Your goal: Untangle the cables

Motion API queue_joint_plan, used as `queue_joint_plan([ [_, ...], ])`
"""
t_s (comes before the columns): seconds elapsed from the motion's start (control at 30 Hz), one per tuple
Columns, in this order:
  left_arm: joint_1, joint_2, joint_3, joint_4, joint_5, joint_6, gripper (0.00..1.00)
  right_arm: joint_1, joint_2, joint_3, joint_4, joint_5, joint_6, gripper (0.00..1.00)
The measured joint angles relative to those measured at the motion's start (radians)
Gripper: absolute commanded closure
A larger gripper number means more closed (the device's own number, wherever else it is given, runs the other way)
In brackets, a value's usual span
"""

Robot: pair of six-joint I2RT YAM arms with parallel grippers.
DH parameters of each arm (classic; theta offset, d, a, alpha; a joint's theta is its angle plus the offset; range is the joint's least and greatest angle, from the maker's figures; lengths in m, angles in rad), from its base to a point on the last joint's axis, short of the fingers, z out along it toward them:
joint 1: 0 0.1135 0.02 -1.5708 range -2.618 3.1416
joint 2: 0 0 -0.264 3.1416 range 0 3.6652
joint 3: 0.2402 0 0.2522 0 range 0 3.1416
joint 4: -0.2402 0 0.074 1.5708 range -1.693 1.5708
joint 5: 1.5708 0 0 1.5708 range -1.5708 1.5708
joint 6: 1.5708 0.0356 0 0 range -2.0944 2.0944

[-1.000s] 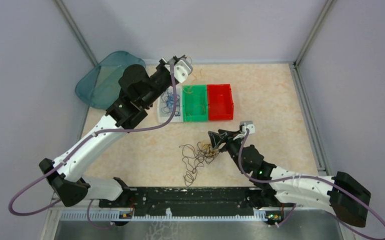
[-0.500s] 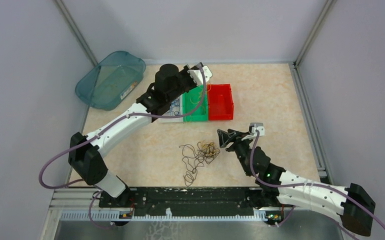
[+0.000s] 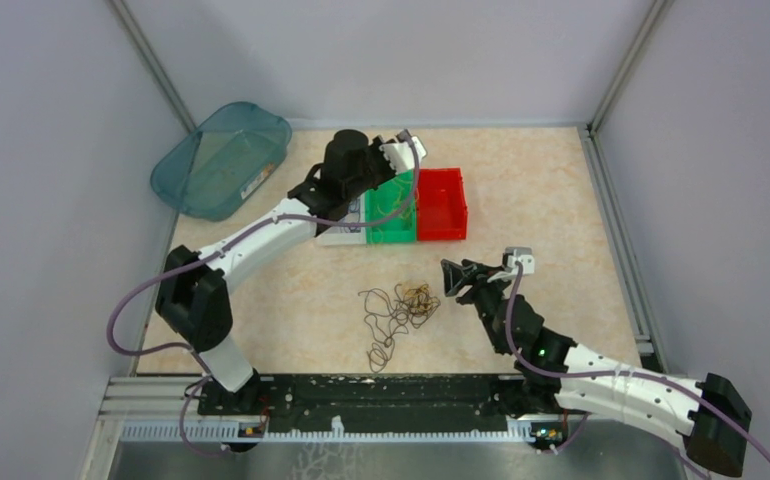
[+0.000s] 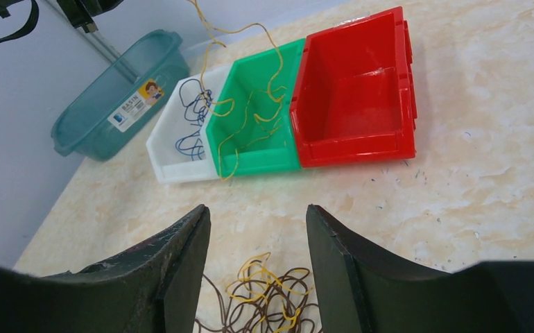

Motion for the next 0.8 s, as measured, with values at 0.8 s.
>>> queue_joint_plan([
  [0.8,0.055,0.182,0.0,0.058,-0.028,-0.008,1.0,0.0,0.0,-0.002,-0.015,0.013,-0.003,0.48],
])
